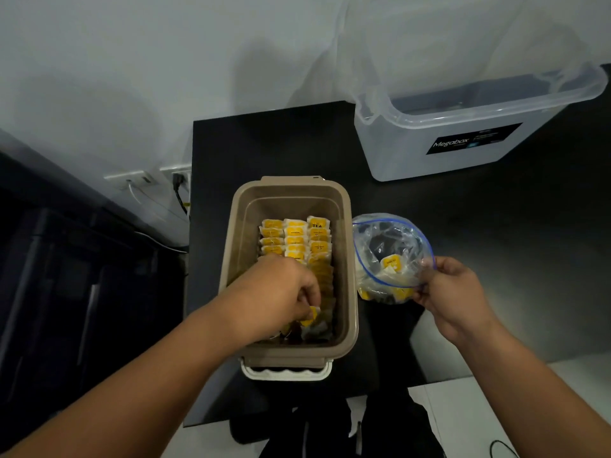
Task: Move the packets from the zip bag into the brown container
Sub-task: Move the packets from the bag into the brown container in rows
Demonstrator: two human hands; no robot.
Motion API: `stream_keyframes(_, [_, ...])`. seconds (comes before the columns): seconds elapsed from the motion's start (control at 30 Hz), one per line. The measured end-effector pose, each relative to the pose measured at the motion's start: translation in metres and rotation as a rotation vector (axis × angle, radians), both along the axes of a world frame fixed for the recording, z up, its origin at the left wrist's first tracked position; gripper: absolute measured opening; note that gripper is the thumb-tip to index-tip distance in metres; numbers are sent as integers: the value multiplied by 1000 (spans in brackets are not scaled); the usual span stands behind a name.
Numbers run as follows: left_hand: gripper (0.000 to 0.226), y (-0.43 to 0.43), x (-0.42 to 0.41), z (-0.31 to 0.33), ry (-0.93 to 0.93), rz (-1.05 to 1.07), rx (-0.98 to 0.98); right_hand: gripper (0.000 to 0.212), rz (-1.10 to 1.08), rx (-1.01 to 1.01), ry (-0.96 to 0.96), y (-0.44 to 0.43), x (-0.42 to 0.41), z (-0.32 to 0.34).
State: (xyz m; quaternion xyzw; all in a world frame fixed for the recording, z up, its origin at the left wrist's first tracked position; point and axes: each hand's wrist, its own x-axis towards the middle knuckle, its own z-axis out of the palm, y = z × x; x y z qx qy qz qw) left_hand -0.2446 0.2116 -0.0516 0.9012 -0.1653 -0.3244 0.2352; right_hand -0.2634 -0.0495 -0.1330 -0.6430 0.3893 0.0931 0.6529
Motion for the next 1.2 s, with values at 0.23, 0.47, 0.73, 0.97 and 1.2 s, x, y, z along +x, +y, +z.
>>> stream_keyframes(0.23, [13,-8,-2,0,-202,-54,-25,19,-93,163,-16,2,0,-3])
stream_keyframes(0.47, [14,-6,-5,-14,-226,-140,10,38,-130,165,-5,1,5,5])
stream_keyframes(0.73, [16,-7,-9,-17,-205,-67,-53,19,-206,434,-105,1,7,22])
stream_keyframes(0.97, [12,-11,-7,-20,-191,-125,160,22,-120,318,-110,0,5,21])
stream_keyframes(1.2, [17,-13,-4,7,-62,95,5,24,-1,307,-155,-13,2,14])
